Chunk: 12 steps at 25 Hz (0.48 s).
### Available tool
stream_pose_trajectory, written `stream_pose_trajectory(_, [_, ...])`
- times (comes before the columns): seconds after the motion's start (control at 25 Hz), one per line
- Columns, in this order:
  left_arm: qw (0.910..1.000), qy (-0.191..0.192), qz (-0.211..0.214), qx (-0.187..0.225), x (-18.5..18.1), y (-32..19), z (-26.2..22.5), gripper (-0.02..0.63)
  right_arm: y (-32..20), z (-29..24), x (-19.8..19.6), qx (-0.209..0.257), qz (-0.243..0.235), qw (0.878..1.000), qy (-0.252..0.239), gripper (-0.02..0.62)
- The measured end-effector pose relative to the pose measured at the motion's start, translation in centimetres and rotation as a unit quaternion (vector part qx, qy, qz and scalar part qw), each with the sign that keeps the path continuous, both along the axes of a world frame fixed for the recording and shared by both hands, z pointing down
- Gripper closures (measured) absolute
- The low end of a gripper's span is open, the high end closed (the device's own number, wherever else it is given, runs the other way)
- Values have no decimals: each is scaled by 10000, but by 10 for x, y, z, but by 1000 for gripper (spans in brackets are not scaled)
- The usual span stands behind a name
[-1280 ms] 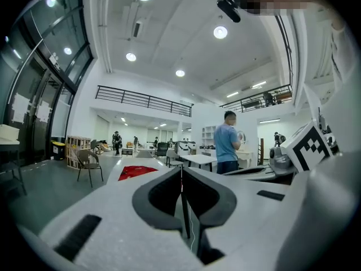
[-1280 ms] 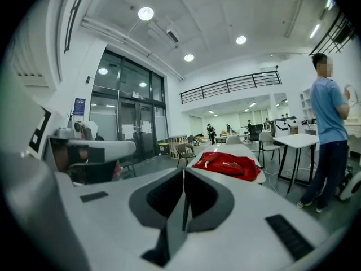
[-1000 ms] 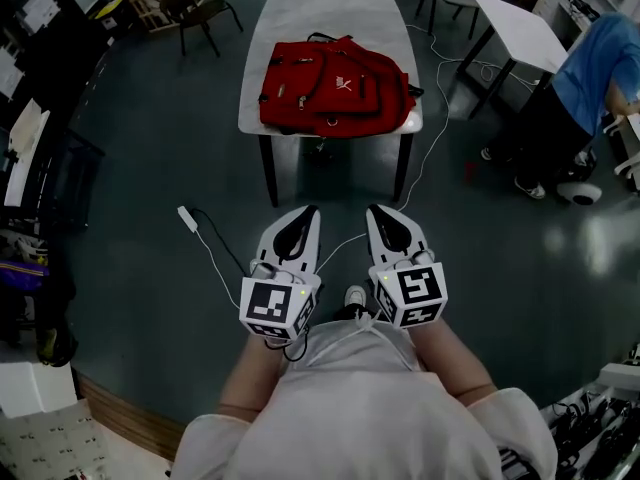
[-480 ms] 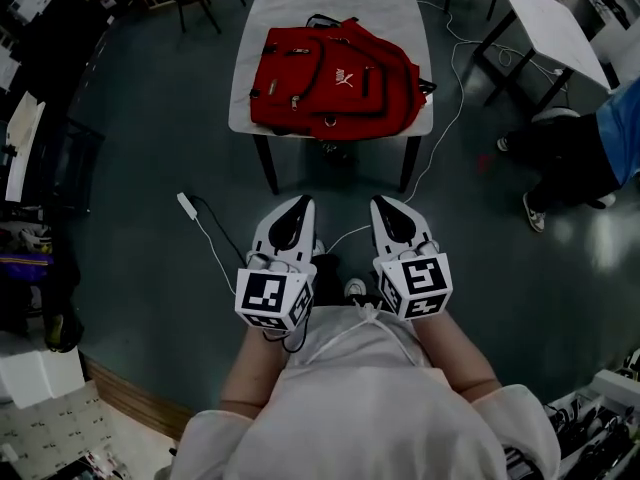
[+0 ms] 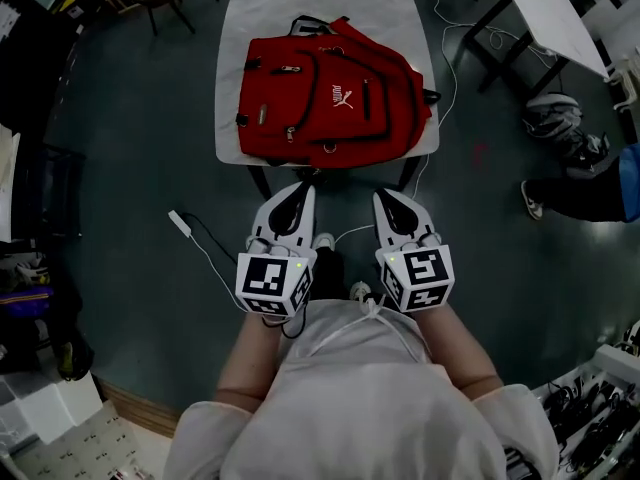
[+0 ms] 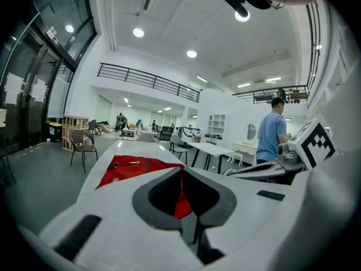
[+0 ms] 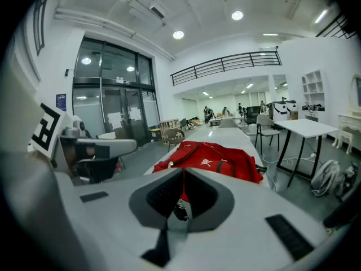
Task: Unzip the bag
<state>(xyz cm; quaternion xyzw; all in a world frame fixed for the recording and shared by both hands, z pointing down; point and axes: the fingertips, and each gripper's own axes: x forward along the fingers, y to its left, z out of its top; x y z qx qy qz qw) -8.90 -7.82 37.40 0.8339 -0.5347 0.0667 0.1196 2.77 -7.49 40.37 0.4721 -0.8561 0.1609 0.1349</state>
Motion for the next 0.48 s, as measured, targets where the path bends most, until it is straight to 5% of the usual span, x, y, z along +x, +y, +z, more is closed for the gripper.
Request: stream_pose_trajectory(0.48, [9909, -118, 554, -1218, -46, -72, 111, 584, -64, 99, -45, -1131, 371, 9921, 388, 566])
